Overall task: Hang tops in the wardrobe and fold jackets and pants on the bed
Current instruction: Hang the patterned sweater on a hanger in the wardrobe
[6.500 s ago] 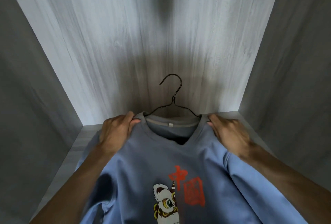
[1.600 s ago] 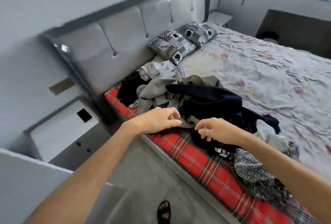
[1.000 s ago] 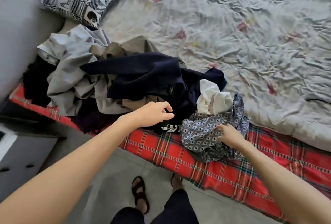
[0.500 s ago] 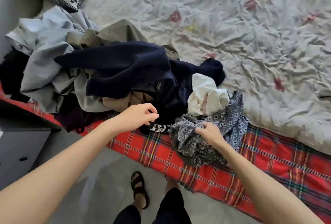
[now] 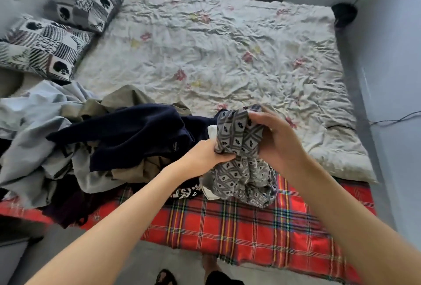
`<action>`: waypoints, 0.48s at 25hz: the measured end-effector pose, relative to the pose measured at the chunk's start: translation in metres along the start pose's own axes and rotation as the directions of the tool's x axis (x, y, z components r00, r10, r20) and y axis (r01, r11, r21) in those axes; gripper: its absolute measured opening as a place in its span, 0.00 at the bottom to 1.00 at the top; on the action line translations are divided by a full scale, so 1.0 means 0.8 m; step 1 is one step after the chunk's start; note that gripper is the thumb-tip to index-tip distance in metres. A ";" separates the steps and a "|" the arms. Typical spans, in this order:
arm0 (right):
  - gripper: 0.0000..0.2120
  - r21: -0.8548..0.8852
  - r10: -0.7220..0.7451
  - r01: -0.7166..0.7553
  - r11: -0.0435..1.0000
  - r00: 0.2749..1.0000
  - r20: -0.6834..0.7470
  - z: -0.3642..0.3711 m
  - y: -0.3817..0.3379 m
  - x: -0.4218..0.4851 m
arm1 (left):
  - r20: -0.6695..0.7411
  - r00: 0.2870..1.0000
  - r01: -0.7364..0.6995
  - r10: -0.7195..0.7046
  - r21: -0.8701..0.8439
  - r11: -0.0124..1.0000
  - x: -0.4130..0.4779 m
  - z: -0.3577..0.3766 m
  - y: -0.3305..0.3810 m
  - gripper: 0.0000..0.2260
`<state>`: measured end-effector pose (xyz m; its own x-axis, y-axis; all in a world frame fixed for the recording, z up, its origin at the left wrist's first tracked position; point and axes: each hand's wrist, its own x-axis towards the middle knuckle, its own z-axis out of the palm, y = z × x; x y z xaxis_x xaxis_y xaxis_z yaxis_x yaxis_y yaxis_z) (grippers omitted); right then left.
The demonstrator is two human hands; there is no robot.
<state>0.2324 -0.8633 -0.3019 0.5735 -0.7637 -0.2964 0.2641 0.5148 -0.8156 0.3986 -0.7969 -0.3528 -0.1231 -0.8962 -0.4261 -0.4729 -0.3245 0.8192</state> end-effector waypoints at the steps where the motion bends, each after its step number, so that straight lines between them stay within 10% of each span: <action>1: 0.20 -0.012 -0.052 0.053 0.999 0.998 0.044 0.019 -0.007 0.001 | -0.072 0.997 0.008 -0.006 0.023 1.000 -0.015 -0.017 0.005 0.15; 3: 0.10 -0.214 -0.115 0.131 0.968 0.990 0.087 0.064 -0.010 0.006 | -0.228 0.972 0.036 -0.055 -0.085 0.996 -0.069 -0.058 0.011 0.10; 6: 0.29 -0.384 -0.071 0.226 0.895 0.924 0.377 0.122 0.002 0.018 | -0.389 0.912 -0.057 -0.129 -0.432 0.900 -0.178 -0.105 0.035 0.08; 12: 0.28 -0.568 0.184 0.441 0.695 0.654 0.734 0.286 0.077 -0.014 | -0.745 0.589 -0.314 -0.312 -0.567 0.761 -0.419 -0.143 0.053 0.07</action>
<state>0.4197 -0.7340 -0.2351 0.9927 -0.1185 0.0207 -0.0035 -0.2005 -0.9797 0.5194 -0.5452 -0.1314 0.7251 -0.6524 -0.2204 0.1734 -0.1368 0.9753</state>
